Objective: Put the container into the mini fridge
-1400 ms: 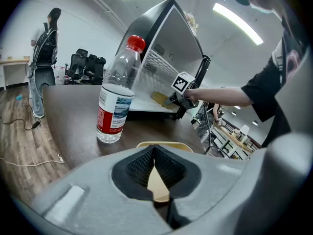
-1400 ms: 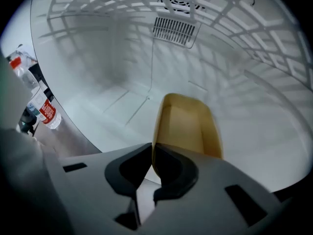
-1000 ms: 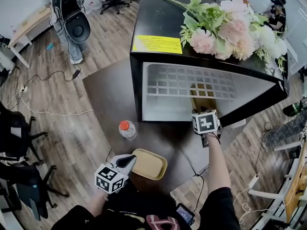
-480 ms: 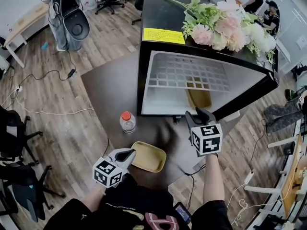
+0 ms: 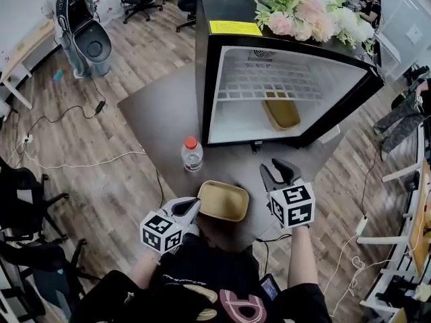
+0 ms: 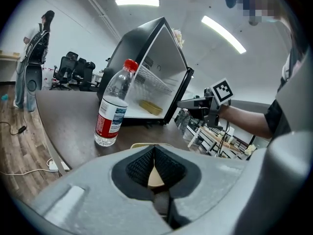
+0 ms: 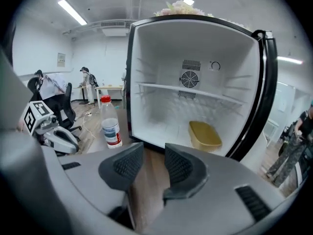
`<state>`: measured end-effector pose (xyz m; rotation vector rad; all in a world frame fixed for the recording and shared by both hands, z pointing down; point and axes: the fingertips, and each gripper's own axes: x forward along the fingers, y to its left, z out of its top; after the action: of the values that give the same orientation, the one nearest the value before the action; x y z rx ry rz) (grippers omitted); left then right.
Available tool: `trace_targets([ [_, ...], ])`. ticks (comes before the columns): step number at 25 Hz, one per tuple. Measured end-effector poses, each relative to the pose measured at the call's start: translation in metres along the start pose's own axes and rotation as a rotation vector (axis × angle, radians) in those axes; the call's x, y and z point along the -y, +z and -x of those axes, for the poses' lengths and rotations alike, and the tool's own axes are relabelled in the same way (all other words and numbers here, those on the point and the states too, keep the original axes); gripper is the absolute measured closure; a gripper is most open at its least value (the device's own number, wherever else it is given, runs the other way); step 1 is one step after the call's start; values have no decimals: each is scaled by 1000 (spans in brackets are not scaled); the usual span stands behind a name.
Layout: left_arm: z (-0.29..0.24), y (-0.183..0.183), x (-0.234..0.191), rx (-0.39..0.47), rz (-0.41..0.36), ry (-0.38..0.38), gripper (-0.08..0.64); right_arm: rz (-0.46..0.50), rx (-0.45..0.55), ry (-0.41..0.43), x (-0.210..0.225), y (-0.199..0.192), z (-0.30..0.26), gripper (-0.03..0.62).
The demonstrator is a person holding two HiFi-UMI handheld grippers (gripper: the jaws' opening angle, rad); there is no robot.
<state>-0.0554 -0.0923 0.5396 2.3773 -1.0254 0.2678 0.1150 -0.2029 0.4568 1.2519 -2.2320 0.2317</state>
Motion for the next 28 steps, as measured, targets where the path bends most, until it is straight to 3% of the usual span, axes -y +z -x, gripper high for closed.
trace_targets([
  [5,9,-10,5,-13,-13,-33,551,-6,-31,90,-43,-33,12,451],
  [13,26,-19,-5,-15,-13,-24,551,89,-141,226,-106,-87,20,449],
  [19,33,-22,-7,-17,-8,-26,551,312,-286,358,-146,-124,25,446],
  [23,32,-23,-6,-14,-10,-26,551,423,-367,389,-157,-147,20,443],
  [28,37,-24,-10,-3,3,-11,551,496,-441,395,-157,-167,9,448],
])
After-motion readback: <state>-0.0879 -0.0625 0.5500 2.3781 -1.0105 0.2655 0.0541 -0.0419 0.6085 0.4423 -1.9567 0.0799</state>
